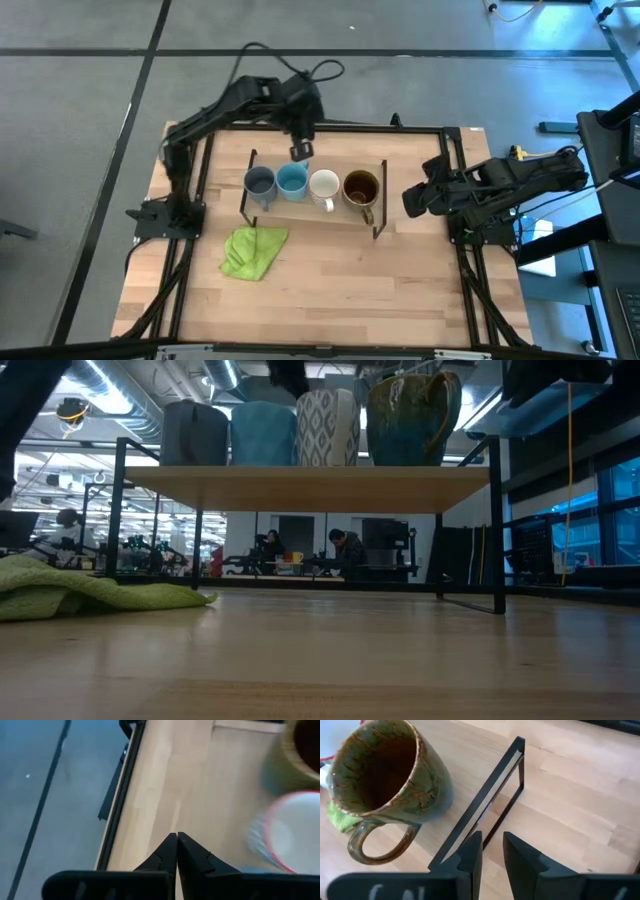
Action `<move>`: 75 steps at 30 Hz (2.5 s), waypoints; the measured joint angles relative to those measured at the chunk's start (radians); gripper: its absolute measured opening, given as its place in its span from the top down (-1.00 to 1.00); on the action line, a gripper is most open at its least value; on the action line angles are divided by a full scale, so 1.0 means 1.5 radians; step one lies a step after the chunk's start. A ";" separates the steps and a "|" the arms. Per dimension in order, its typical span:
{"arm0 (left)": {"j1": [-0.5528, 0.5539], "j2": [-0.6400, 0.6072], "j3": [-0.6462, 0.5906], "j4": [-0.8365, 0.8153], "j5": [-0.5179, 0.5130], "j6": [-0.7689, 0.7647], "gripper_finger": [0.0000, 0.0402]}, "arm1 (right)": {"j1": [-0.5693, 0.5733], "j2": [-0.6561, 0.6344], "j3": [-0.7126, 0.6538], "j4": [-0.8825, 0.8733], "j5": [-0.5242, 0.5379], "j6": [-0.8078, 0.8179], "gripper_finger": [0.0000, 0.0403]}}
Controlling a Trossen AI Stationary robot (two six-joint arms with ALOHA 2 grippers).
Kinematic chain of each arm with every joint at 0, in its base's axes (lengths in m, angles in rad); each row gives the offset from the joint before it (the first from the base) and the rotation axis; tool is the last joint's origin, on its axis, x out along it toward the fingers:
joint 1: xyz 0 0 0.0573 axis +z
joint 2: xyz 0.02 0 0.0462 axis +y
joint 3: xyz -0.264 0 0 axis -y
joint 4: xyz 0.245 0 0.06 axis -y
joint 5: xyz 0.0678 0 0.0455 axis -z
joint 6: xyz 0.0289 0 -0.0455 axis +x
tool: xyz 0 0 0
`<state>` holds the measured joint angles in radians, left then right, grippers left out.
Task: Stack small to large cups/mugs on shelf
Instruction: Remove the blue mug from the shelf
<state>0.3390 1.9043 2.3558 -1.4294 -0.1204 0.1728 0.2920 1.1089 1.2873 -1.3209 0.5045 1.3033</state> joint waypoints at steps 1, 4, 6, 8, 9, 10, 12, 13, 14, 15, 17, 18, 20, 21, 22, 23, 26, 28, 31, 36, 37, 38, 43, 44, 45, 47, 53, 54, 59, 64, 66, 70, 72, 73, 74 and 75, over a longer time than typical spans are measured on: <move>-0.008 -0.014 0.000 -0.007 -0.007 -0.008 0.98 | 0.000 -0.005 0.000 0.000 0.001 -0.005 0.61; -0.020 -0.052 0.001 -0.074 0.019 -0.023 0.98 | -0.001 -0.016 0.000 -0.001 0.002 -0.021 0.61; -0.023 -0.058 0.001 -0.103 0.059 -0.024 0.95 | -0.001 -0.023 0.000 -0.001 0.004 -0.037 0.61; -0.028 -0.062 -0.013 -0.089 0.085 -0.032 0.91 | -0.001 -0.027 0.000 -0.001 0.013 -0.049 0.61; -0.031 -0.062 -0.016 -0.101 0.088 -0.030 0.89 | -0.001 -0.027 0.000 -0.001 0.017 -0.050 0.61; -0.035 -0.064 -0.015 -0.098 0.075 -0.021 0.86 | -0.001 -0.028 0.000 -0.001 0.018 -0.051 0.61; -0.040 -0.066 -0.012 -0.093 0.008 -0.006 0.82 | -0.001 -0.028 0.000 0.000 0.018 -0.052 0.61; -0.042 -0.065 -0.012 -0.095 -0.022 0.001 0.81 | -0.001 -0.029 0.000 0.001 0.018 -0.052 0.61; -0.043 -0.062 -0.013 -0.093 -0.043 0.026 0.79 | -0.001 -0.029 0.000 0.001 0.018 -0.052 0.61; -0.045 -0.060 -0.013 -0.089 -0.053 0.058 0.78 | -0.001 -0.029 0.000 0.001 0.018 -0.052 0.61; -0.058 -0.061 -0.013 -0.095 -0.064 0.075 0.78 | -0.001 -0.029 0.000 0.001 0.018 -0.052 0.61; -0.064 -0.063 -0.012 -0.095 -0.072 0.059 0.78 | -0.001 -0.029 0.000 0.001 0.018 -0.052 0.61; -0.074 -0.063 -0.012 -0.094 -0.075 0.031 0.79 | -0.001 -0.029 0.000 0.001 0.018 -0.052 0.61; -0.077 -0.062 -0.012 -0.094 -0.073 0.028 0.80 | -0.001 -0.029 0.000 0.001 0.018 -0.053 0.61; -0.079 -0.062 -0.012 -0.094 -0.062 0.026 0.81 | -0.001 -0.029 0.000 0.001 0.019 -0.054 0.61; -0.079 -0.062 -0.012 -0.094 -0.043 0.021 0.82 | -0.001 -0.029 0.000 0.001 0.020 -0.054 0.61; -0.073 -0.062 -0.013 -0.094 0.014 -0.020 0.84 | -0.001 -0.029 0.000 0.000 0.028 -0.057 0.61; -0.063 -0.062 -0.020 -0.094 0.008 -0.021 0.84 | -0.001 -0.029 0.000 0.000 0.030 -0.057 0.61; -0.047 -0.062 -0.037 -0.094 0.010 -0.006 0.82 | -0.001 -0.029 0.000 0.000 0.030 -0.056 0.61; -0.031 -0.062 -0.082 -0.094 0.073 -0.010 0.79 | -0.001 -0.029 0.000 0.000 0.030 -0.053 0.61; -0.027 -0.062 -0.094 -0.094 0.088 -0.019 0.80 | -0.001 -0.029 0.000 0.000 0.030 -0.052 0.61; -0.023 -0.062 -0.105 -0.094 0.098 -0.028 0.80 | -0.001 -0.029 0.000 0.000 0.030 -0.052 0.61; -0.023 -0.081 -0.148 -0.094 0.081 -0.036 0.80 | -0.001 -0.029 0.000 0.000 0.032 -0.051 0.61; -0.023 -0.086 -0.154 -0.094 0.080 -0.037 0.80 | -0.001 -0.028 0.000 0.000 0.034 -0.051 0.61; -0.023 -0.092 -0.163 -0.094 0.082 -0.037 0.79 | -0.001 -0.028 0.000 0.000 0.037 -0.051 0.61; -0.023 -0.100 -0.183 -0.094 0.092 -0.034 0.76 | -0.001 -0.028 0.000 0.000 0.045 -0.052 0.61; -0.033 -0.116 -0.219 -0.095 0.093 -0.028 0.69 | -0.001 -0.028 0.000 -0.001 0.053 -0.052 0.61; -0.037 -0.115 -0.222 -0.095 0.092 -0.028 0.68 | -0.001 -0.028 0.000 -0.001 0.054 -0.052 0.61; -0.049 -0.114 -0.237 -0.094 0.074 -0.026 0.60 | -0.001 -0.028 0.000 -0.001 0.061 -0.052 0.61; -0.048 -0.113 -0.244 -0.094 0.052 -0.021 0.53 | -0.001 -0.028 0.000 -0.001 0.065 -0.052 0.61; -0.048 -0.113 -0.244 -0.094 0.052 -0.021 0.52 | -0.001 -0.028 0.000 -0.001 0.065 -0.052 0.61; -0.048 -0.113 -0.244 -0.094 0.058 -0.021 0.53 | -0.001 -0.028 0.000 -0.001 0.065 -0.052 0.61; -0.049 -0.113 -0.244 -0.093 0.059 -0.021 0.53 | -0.001 -0.028 0.000 -0.001 0.065 -0.052 0.61; -0.049 -0.113 -0.244 -0.092 0.060 -0.022 0.52 | -0.001 -0.028 0.000 -0.001 0.065 -0.052 0.61; -0.049 -0.113 -0.244 -0.089 0.063 -0.022 0.52 | -0.001 -0.028 0.000 -0.001 0.065 -0.052 0.61; -0.047 -0.113 -0.244 -0.085 0.069 -0.022 0.52 | -0.001 -0.028 0.000 0.000 0.065 -0.052 0.61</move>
<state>0.2681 1.7348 1.9900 -1.5574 -0.0176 0.1398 0.2910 1.0668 1.2873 -1.3213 0.6024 1.2255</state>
